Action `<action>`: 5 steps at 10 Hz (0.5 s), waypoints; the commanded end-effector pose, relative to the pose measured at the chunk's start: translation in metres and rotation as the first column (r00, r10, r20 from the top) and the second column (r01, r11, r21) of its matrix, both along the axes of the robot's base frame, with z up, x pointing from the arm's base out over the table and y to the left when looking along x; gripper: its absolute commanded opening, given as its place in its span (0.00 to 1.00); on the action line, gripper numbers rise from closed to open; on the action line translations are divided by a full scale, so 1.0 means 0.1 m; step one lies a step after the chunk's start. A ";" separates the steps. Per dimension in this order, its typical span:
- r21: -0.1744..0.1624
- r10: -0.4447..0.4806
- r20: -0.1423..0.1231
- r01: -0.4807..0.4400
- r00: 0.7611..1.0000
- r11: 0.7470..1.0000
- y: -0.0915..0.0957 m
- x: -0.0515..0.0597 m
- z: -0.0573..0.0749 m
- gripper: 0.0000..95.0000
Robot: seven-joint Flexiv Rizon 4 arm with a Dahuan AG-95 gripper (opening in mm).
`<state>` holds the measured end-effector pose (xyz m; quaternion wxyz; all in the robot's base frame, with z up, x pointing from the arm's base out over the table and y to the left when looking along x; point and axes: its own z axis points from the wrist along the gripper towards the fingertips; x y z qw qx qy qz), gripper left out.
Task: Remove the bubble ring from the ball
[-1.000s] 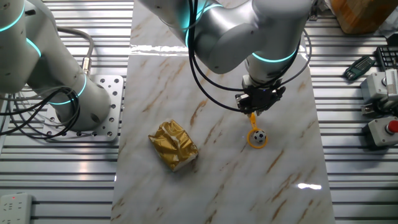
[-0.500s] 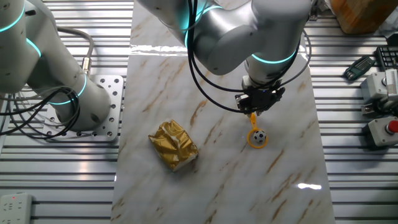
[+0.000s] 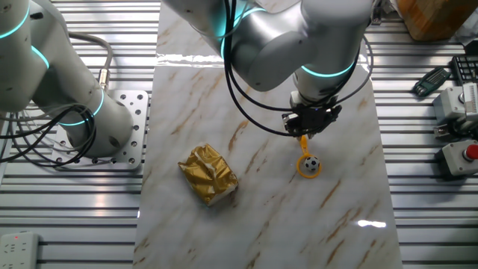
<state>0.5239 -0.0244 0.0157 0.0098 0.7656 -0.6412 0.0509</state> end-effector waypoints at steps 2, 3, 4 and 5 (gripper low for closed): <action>0.001 -0.003 0.003 0.003 1.000 1.000 0.00 0.01 -0.01 0.20; 0.002 -0.003 0.005 0.003 1.000 1.000 0.00 0.01 -0.01 0.20; 0.005 -0.005 0.007 0.005 1.000 1.000 0.00 0.01 -0.02 0.20; 0.007 -0.007 0.008 0.007 1.000 1.000 0.00 0.01 -0.03 0.20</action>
